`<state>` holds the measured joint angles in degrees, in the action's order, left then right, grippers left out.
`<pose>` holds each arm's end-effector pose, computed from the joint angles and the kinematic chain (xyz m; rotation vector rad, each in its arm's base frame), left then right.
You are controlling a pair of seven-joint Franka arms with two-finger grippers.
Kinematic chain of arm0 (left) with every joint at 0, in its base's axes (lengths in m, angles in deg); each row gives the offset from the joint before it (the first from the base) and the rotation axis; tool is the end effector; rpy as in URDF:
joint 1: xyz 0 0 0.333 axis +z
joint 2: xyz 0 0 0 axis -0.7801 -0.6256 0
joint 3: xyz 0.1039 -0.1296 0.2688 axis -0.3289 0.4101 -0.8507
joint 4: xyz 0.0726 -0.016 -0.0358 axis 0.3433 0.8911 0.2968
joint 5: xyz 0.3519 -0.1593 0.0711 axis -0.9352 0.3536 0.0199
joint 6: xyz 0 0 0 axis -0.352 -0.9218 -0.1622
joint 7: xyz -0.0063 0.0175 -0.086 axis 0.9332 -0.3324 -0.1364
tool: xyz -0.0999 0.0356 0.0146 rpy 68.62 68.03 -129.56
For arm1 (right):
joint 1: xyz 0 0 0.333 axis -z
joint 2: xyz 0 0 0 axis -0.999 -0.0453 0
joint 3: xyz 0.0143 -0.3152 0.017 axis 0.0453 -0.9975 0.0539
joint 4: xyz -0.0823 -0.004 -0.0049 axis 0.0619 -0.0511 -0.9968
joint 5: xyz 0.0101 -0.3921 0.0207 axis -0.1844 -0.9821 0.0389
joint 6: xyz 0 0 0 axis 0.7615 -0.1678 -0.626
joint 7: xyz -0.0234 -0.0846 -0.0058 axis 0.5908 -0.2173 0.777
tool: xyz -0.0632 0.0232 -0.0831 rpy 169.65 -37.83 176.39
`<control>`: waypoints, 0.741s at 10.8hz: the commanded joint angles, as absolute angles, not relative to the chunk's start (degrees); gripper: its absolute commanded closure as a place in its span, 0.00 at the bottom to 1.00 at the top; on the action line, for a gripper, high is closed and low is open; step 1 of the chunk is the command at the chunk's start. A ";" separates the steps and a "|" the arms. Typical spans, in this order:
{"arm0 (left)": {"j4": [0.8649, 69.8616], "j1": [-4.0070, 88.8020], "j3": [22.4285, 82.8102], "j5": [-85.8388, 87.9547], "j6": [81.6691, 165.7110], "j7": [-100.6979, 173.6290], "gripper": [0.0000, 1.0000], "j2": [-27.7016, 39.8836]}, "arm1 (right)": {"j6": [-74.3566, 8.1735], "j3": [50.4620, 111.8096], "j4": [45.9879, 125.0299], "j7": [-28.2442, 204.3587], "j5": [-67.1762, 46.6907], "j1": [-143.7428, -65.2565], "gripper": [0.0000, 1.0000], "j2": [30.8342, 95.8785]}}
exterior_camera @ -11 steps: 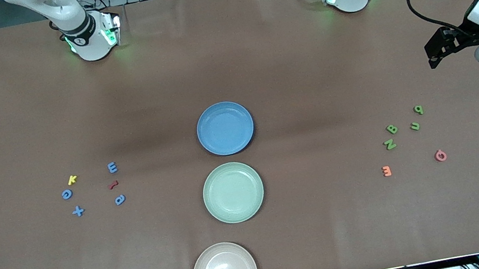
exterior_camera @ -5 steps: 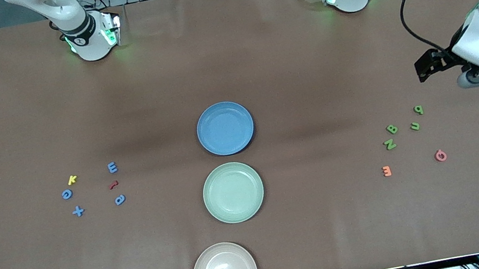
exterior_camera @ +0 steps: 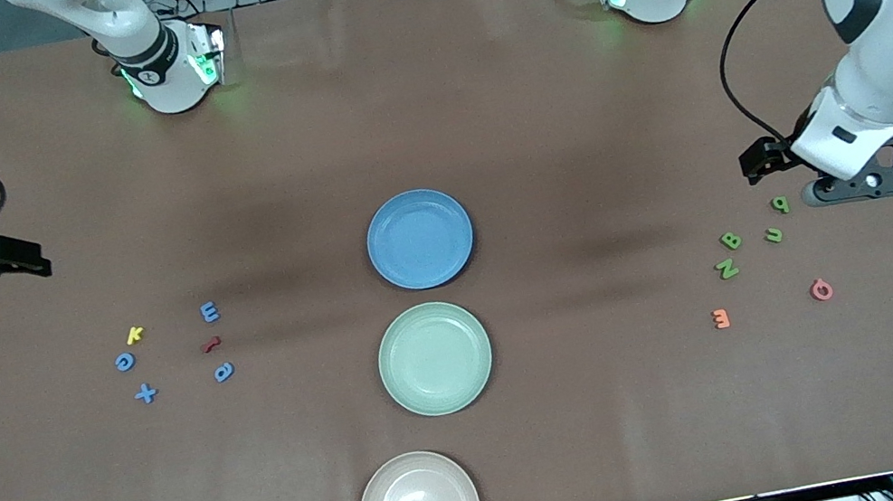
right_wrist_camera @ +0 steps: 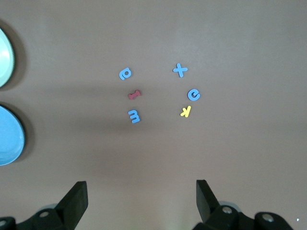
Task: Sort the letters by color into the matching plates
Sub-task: 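Move both grippers from rest toward the two letter piles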
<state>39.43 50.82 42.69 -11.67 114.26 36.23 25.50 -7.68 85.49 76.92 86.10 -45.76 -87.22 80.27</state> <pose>0.5832 -0.0822 0.4758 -3.0886 0.0999 0.0515 0.5841 -0.0098 0.5571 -3.1087 -0.0464 0.1850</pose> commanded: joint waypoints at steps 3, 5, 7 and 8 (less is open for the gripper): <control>55.24 54.69 42.99 -13.20 127.78 36.26 0.00 29.43 | -26.14 85.44 93.50 93.70 -46.38 -86.61 0.00 77.87; 61.56 56.97 42.91 -13.56 136.46 35.82 0.00 28.99 | -38.26 85.36 97.92 106.18 -46.47 -85.39 0.00 72.61; 67.73 57.25 42.73 -14.17 145.70 35.82 0.00 27.07 | -44.71 85.35 97.93 118.82 -47.35 -85.38 0.00 67.51; 69.06 58.73 42.82 -14.17 149.40 35.82 0.00 25.31 | -46.82 85.27 97.41 123.23 -50.57 -85.38 0.00 65.31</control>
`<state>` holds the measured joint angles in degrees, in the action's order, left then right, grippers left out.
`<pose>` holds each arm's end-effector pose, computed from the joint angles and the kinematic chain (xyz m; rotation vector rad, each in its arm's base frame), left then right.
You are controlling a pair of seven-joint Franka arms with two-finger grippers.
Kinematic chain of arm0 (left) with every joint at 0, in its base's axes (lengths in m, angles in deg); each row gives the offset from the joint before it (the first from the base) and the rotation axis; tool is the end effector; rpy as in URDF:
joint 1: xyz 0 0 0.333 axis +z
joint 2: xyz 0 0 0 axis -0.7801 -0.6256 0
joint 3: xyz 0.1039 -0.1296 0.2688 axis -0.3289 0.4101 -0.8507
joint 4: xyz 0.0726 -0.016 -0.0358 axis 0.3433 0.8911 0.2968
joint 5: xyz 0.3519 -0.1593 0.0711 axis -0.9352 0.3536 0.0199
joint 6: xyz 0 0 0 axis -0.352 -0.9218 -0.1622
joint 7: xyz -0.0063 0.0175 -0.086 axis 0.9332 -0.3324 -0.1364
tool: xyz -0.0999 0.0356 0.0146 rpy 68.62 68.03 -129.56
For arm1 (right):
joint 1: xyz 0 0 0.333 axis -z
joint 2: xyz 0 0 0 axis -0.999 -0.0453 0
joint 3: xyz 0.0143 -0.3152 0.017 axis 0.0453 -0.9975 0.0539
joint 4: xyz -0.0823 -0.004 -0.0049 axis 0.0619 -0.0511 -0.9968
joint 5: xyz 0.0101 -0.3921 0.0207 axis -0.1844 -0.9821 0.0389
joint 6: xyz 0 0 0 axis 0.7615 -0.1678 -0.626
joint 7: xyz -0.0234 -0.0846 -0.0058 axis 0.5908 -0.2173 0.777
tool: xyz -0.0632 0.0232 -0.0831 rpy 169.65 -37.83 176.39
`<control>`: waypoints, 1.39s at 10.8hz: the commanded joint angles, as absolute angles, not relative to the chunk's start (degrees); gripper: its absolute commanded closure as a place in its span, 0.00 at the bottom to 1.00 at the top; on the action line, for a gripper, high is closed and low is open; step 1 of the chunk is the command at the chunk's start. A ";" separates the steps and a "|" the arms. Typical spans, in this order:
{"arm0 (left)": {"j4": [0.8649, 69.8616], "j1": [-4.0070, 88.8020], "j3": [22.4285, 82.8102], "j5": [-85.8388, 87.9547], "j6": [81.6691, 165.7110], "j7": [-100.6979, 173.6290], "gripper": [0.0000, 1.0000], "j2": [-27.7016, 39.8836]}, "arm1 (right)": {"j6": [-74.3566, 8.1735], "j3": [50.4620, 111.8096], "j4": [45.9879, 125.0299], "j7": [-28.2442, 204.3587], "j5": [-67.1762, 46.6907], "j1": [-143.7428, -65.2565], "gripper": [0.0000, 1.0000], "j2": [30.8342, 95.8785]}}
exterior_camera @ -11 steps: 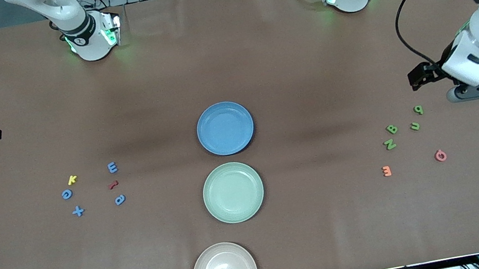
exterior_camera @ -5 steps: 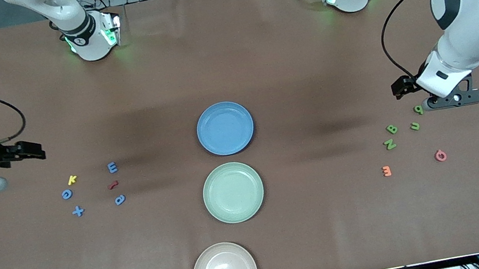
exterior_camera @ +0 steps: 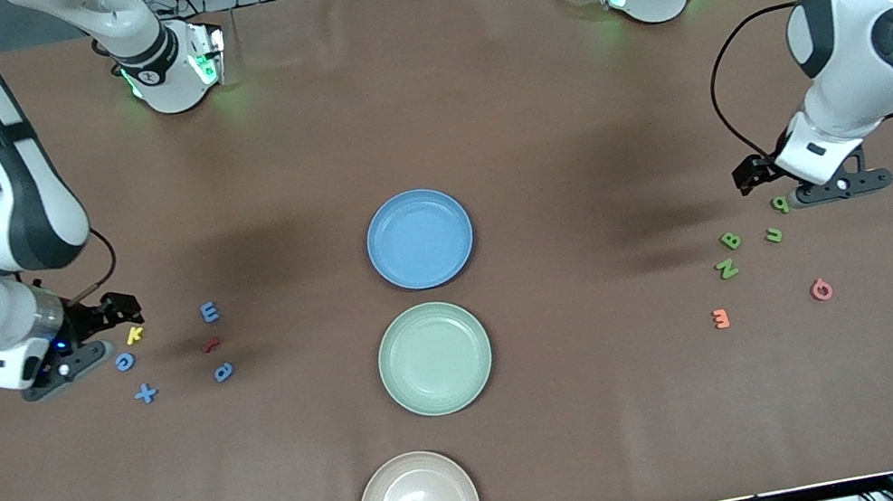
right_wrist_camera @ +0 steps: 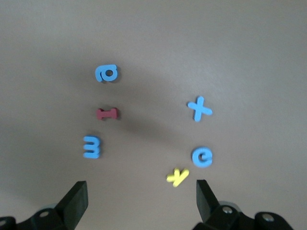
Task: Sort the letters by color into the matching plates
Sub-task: 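Grasp the blue x with the right gripper while the left gripper grasps green b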
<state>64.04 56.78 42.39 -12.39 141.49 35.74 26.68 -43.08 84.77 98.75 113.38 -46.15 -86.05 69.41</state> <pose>0.5364 -0.0221 0.3332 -3.0994 -0.0047 -0.0459 0.6017 -0.0319 0.3160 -3.0307 -0.7171 0.1058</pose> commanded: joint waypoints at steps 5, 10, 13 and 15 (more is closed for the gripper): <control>70.91 64.80 42.82 -23.82 159.97 35.82 0.00 17.23 | -56.85 84.30 96.53 134.94 -56.06 -85.29 0.08 58.62; 69.42 69.29 42.82 -27.09 164.20 35.82 0.00 9.57 | -56.34 82.81 88.63 148.21 -45.36 -84.24 0.20 50.54; 69.25 69.38 42.73 -27.09 164.20 35.82 0.00 8.69 | -56.60 82.72 88.26 149.65 -43.66 -84.33 0.23 49.03; 68.37 69.47 42.64 -27.09 164.20 35.82 0.00 7.55 | -56.95 82.72 88.26 149.73 -43.49 -84.33 0.29 48.59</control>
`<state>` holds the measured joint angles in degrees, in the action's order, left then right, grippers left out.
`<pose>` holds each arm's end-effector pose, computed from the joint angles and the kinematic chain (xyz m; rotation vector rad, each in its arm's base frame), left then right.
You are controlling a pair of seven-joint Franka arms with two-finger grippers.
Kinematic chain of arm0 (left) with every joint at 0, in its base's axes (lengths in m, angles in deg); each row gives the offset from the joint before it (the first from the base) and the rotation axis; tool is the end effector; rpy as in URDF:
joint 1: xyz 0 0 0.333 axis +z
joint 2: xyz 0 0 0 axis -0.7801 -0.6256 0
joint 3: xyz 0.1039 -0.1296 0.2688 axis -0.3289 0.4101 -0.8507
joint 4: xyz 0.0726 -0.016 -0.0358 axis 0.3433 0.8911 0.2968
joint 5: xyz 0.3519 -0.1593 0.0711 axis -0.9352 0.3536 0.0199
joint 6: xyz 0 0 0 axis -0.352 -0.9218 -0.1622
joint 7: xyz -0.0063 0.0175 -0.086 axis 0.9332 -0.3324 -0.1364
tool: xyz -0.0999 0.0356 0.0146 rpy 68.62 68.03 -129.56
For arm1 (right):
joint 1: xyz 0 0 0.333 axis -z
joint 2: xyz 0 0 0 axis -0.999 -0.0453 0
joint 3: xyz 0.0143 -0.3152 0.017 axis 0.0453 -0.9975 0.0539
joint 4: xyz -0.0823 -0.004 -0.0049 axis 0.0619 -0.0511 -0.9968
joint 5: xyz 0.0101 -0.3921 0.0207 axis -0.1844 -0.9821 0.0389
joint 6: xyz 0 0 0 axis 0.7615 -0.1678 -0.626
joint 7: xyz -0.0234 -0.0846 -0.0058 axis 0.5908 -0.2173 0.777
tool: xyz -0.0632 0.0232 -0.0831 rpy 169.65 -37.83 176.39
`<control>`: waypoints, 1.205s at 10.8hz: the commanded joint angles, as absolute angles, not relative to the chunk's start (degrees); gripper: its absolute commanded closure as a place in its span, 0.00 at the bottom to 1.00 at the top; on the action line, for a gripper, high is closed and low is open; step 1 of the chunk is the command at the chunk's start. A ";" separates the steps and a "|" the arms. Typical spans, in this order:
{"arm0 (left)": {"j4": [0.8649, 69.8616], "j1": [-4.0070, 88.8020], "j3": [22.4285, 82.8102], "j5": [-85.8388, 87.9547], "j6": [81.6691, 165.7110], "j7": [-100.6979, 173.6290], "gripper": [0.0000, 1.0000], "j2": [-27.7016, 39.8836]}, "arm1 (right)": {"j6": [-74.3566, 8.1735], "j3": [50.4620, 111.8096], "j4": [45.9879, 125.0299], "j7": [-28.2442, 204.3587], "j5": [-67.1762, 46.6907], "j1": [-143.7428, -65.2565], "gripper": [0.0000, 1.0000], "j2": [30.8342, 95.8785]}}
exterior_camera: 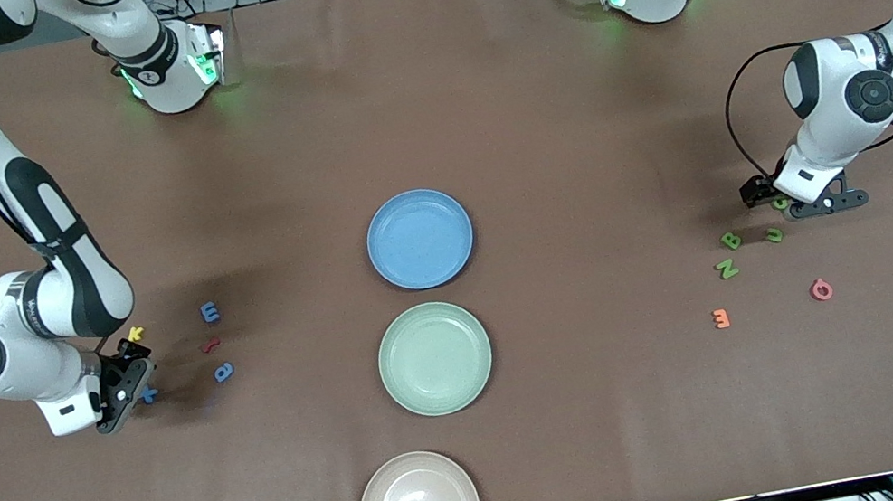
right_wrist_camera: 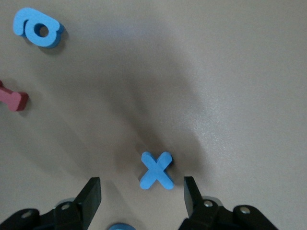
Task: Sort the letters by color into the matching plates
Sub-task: 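Grasp the blue x with the right gripper while the left gripper grasps green b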
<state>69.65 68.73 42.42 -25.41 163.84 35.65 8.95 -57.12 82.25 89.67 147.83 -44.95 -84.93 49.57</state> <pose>0.5101 0.0692 0.1685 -3.0742 0.0095 -0.0253 0.6486 -0.0740 0.1844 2.7504 1.4985 -0.0357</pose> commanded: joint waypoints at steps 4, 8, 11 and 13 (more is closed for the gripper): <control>66.88 70.61 42.82 -27.18 164.20 35.73 0.00 7.37 | -56.95 82.63 88.18 149.56 -42.96 -84.33 0.33 48.15; 66.87 71.14 42.91 -27.18 164.38 35.64 0.00 7.28 | -56.95 82.63 87.91 149.73 -41.20 -84.59 0.44 47.53; 67.05 71.14 42.91 -27.27 164.38 35.64 0.00 6.93 | -57.13 81.76 88.00 154.28 -37.62 -84.59 0.55 46.92; 67.22 71.22 42.99 -27.18 165.07 35.73 0.21 6.93 | -57.74 81.14 87.91 159.74 -33.65 -85.20 0.80 46.48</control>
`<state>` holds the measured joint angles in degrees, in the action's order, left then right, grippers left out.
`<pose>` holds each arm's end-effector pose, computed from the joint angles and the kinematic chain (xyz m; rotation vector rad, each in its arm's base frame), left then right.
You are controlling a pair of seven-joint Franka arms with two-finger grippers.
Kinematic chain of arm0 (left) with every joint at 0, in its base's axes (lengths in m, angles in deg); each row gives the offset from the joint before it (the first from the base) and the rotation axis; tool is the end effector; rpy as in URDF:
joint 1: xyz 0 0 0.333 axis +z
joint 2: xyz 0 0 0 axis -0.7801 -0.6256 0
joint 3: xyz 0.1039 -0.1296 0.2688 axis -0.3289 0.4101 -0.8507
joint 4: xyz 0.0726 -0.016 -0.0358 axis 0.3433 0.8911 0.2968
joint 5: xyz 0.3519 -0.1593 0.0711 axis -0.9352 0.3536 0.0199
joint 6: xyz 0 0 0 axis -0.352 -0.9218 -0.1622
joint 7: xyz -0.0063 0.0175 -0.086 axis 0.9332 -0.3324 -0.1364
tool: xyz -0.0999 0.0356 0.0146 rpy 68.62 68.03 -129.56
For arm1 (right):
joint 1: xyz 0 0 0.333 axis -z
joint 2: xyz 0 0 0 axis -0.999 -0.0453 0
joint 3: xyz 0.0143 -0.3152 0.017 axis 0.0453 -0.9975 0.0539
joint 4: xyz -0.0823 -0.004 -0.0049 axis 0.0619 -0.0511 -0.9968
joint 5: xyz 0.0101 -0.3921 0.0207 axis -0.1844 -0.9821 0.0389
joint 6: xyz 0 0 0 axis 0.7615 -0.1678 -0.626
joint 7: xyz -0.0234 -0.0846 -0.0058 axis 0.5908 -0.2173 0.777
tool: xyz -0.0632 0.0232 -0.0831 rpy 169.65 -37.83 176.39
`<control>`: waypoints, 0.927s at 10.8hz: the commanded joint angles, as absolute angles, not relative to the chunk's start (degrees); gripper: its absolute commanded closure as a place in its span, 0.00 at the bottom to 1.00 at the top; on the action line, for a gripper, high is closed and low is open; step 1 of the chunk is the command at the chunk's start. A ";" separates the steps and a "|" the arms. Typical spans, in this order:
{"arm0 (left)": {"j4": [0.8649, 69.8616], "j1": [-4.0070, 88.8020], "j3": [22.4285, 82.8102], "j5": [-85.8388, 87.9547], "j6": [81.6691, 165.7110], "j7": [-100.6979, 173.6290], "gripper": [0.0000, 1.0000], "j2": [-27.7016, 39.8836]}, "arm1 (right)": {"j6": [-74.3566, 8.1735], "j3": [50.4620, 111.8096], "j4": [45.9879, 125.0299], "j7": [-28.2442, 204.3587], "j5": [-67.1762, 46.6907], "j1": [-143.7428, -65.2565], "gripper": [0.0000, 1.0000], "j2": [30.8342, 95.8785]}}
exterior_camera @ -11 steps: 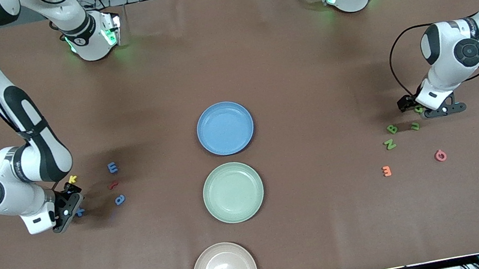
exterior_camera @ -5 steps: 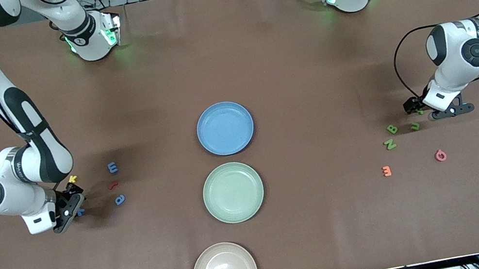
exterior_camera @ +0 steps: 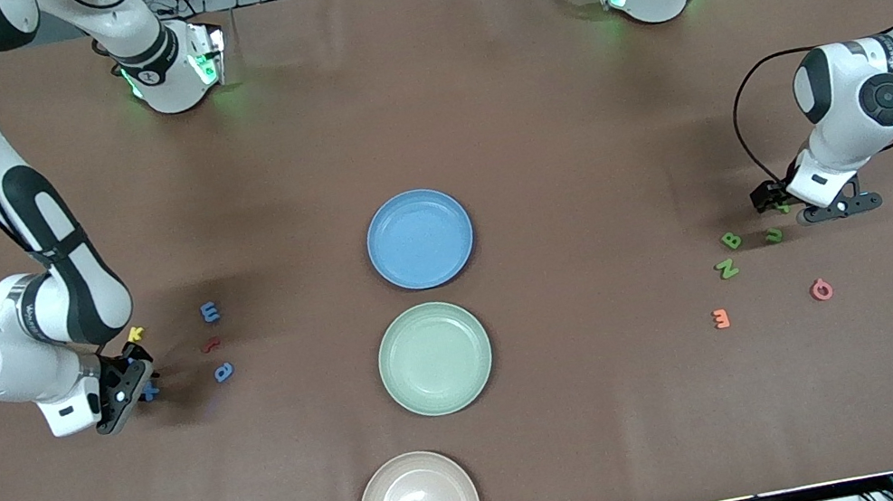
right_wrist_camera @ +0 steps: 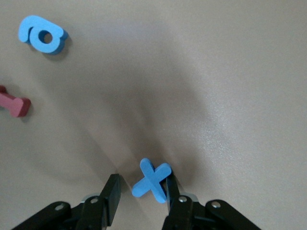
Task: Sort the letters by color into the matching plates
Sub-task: 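Grasp the blue x with the right gripper while the left gripper grasps green b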
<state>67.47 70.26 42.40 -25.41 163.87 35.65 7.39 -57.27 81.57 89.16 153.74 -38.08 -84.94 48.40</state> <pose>0.5195 0.0854 0.1667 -3.0748 -0.0359 -0.0421 0.6482 -0.0808 0.1752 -2.7140 -1.4830 -0.0227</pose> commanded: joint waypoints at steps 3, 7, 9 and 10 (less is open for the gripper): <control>67.49 71.84 43.08 -26.30 168.41 36.60 1.00 6.93 | -57.66 80.87 87.30 159.23 -33.55 -85.90 1.00 46.57; 67.66 71.84 43.08 -26.30 168.42 36.78 1.00 6.93 | -45.60 78.86 81.18 153.29 -33.20 -87.92 1.00 47.79; 67.57 71.84 43.17 -26.30 168.42 36.87 1.00 7.10 | -38.25 78.76 78.51 145.72 -33.29 -89.59 1.00 48.67; 67.49 71.84 43.26 -26.30 168.42 36.96 1.00 7.36 | -37.88 78.85 78.60 143.17 -33.29 -90.38 1.00 49.29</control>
